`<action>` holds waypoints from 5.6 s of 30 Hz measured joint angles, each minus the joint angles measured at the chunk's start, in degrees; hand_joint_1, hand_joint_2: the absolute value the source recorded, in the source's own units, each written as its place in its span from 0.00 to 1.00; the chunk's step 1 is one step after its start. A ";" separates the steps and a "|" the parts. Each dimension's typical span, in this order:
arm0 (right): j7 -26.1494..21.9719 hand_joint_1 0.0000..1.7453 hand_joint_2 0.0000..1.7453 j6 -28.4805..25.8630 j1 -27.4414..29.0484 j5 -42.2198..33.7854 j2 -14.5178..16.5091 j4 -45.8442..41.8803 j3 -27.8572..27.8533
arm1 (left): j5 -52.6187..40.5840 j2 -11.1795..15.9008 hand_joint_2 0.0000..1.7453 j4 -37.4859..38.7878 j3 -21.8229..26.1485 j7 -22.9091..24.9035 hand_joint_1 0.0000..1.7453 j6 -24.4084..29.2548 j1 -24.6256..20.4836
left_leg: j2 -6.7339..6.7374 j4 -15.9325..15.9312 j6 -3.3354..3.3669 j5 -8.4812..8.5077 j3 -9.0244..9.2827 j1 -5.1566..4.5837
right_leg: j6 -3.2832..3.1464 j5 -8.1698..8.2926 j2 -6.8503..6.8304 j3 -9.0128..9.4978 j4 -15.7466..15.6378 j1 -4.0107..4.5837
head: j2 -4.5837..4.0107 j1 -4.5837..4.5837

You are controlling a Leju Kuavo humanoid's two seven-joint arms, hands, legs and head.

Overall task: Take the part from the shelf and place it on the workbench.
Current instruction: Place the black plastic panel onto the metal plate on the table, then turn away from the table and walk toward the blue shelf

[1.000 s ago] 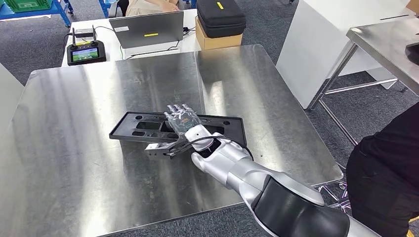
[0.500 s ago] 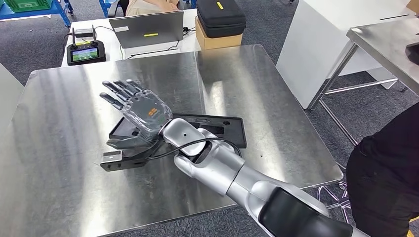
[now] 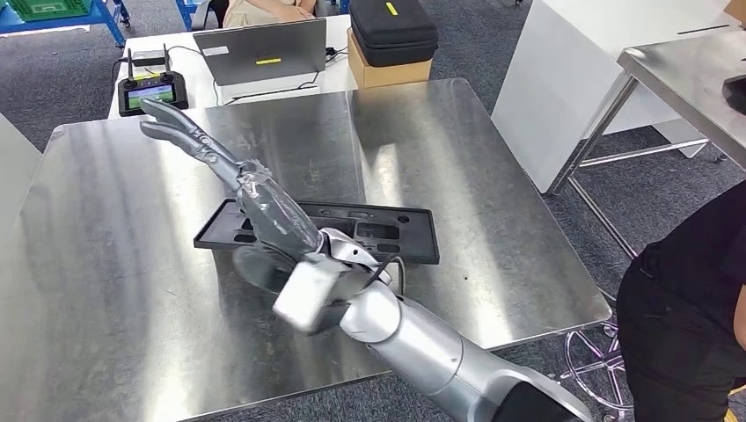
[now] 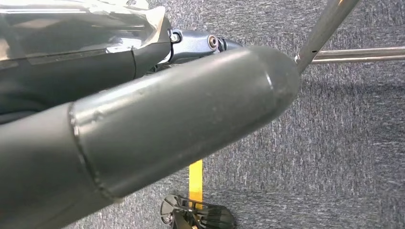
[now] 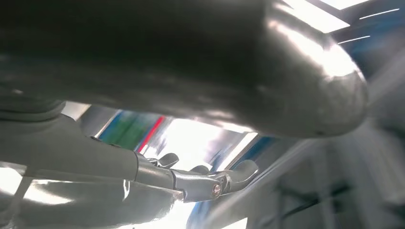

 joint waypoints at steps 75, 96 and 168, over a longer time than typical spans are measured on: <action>-1.67 0.00 0.00 13.46 19.06 -19.19 -7.80 -9.78 -9.47 | -1.95 0.33 0.00 -0.03 5.21 -3.39 0.00 -3.32 0.75 | 0.88 5.90 -2.77 -3.30 -5.52 1.56 | -1.84 -1.10 -0.78 2.78 -0.81 -1.14 | 0.00 0.16; -1.70 0.00 0.00 -9.08 24.93 4.03 -10.98 -5.12 -13.44 | 0.20 0.48 0.00 0.03 5.81 -4.39 0.00 -2.27 0.77 | 0.96 -0.45 0.94 1.68 -1.10 0.33 | 2.07 -3.57 -0.60 -2.96 13.28 -0.47 | 0.00 0.41; 24.62 0.00 0.00 -10.31 31.57 11.48 -9.90 76.59 -33.43 | -3.30 3.55 0.00 0.51 5.34 0.30 0.00 -4.37 -0.44 | 0.66 11.74 -3.09 -9.90 -4.28 1.51 | -2.17 -0.21 -0.96 1.80 -1.44 -0.87 | 0.00 0.10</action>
